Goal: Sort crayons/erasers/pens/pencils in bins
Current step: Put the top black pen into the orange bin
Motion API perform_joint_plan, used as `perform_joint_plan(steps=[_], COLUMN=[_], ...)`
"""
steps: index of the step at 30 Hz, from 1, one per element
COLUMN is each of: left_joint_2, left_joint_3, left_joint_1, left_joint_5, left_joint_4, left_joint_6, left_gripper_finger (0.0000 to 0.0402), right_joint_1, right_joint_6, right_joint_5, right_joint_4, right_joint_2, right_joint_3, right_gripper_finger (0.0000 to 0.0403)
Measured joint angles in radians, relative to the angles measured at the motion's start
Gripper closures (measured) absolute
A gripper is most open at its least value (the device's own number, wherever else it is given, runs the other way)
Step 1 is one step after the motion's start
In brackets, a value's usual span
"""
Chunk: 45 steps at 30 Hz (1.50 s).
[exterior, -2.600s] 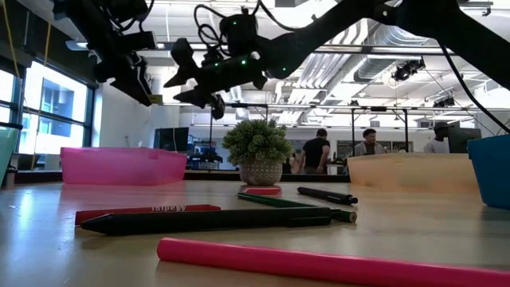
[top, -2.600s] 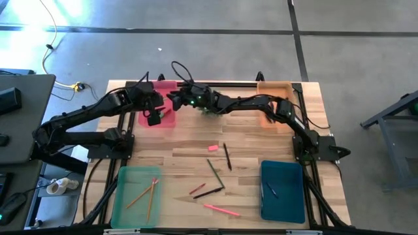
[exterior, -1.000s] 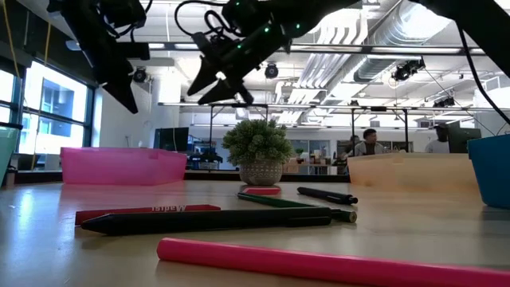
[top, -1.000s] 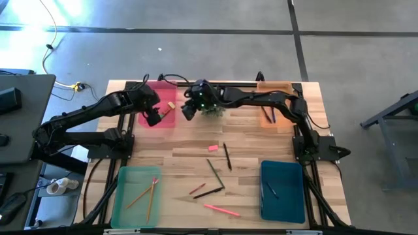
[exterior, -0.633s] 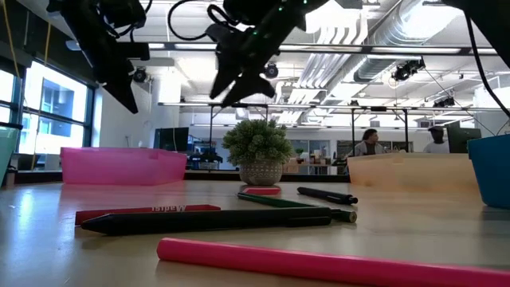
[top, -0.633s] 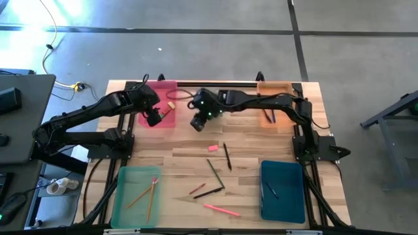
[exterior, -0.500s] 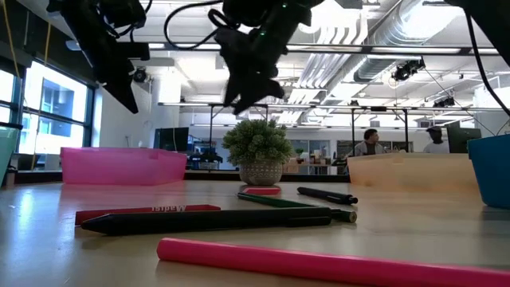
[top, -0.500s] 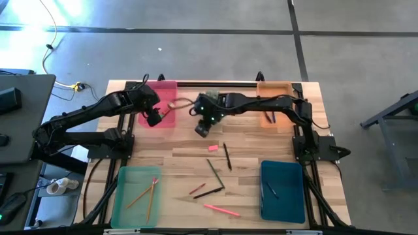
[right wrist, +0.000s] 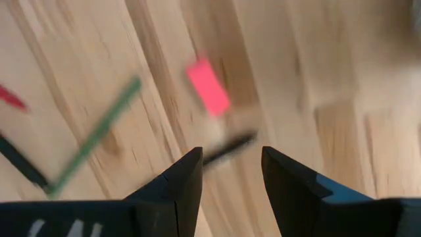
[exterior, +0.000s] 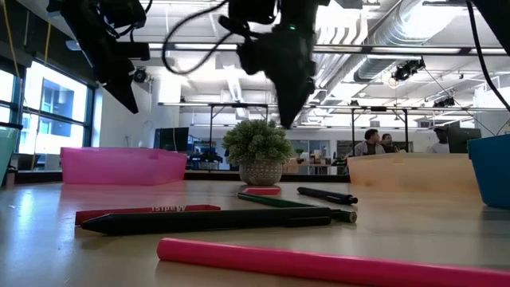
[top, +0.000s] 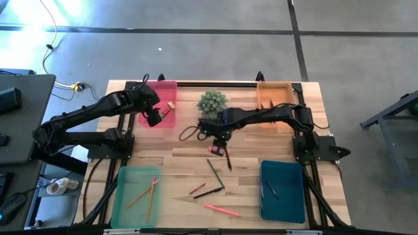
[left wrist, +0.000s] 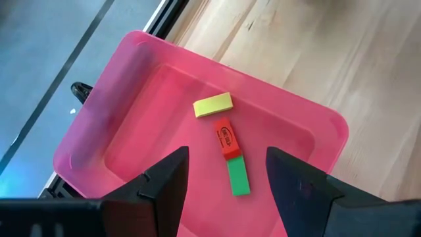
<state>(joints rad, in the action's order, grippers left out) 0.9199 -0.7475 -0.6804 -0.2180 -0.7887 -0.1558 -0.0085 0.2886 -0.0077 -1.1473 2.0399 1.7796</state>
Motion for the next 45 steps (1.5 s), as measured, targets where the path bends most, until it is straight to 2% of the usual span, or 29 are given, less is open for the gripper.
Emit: perform_joint_plan(steps=[5,10,23,28,36,45], left_joint_2=[0.0,0.0,0.0,0.0,0.0,0.0], left_joint_3=[0.0,0.0,0.0,0.0,0.0,0.0], left_joint_1=[0.0,0.0,0.0,0.0,0.0,0.0], left_joint_5=[0.0,0.0,-0.001,-0.001,-0.001,-0.002], left_joint_4=[0.0,0.001,0.002,0.002,0.002,0.002], left_joint_6=[0.019,0.022,0.022,0.022,0.022,-0.004], left_gripper_finger=[0.0212,0.0212,0.0212,0.0212,0.0212,0.0212], right_joint_1=[0.046,0.078,0.1,0.113,0.123,0.127], right_joint_6=[0.056,0.166,0.532,0.622,0.808,0.936], right_joint_5=[0.0,-0.027,-0.062,-0.043,-0.052,-0.022], right_joint_4=[-0.043,-0.004,0.067,0.108,0.21,0.247], right_joint_2=[-0.001,-0.005,-0.005,-0.005,-0.002,0.003], right_joint_3=[-0.1,-0.162,-0.179,-0.188,-0.304,-0.325], right_gripper_finger=[0.0254,0.0254,0.0254,0.0254,0.0254,0.0254])
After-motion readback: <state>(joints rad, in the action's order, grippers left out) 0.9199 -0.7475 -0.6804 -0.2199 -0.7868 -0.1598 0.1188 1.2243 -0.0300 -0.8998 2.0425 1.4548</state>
